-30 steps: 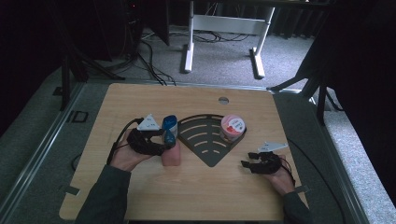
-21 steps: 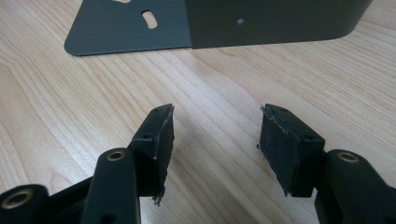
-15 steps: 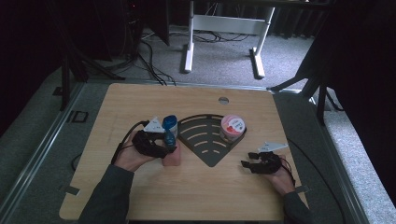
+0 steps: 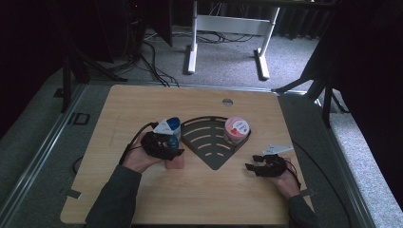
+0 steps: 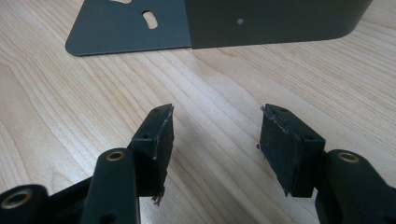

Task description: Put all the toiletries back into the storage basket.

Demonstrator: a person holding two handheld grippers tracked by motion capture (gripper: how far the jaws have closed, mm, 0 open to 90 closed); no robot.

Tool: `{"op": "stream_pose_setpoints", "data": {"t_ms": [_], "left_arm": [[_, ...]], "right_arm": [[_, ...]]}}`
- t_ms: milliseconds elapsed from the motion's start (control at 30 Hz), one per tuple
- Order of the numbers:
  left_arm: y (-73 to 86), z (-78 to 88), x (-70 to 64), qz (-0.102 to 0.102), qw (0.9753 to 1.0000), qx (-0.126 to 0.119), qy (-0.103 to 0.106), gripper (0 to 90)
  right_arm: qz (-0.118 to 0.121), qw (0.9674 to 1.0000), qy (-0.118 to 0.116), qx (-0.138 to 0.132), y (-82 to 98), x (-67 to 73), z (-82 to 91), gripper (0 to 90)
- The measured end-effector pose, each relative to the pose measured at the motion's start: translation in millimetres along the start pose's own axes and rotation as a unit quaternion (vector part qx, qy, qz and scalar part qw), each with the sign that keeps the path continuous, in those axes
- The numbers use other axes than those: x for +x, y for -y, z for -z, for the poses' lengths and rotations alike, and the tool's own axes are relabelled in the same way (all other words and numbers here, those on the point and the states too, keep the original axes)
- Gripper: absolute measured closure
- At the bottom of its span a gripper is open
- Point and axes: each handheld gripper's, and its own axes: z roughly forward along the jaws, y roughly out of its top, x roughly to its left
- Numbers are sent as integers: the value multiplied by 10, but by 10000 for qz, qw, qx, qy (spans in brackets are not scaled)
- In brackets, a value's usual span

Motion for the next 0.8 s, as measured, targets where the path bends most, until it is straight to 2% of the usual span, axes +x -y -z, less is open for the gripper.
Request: {"op": "stream_pose_setpoints", "data": {"t_ms": [233,333,500,800], "left_arm": [[-37,-42,-5,-48,10000,-13,-16,375],[-43,-41,-7,-84,9999,-12,-71,417],[-41,-20,17,-36,9999,-33,-149,520],[-45,-15,6,-57,9998,-18,-198,527]], "right_arm": [[12,10000,0,3,-1,3,0,440],[12,10000,-2,5,1,0,3,441],[10,10000,-6,1,2,-1,3,440],[13,10000,-9,-2,3,-2,3,440]]}}
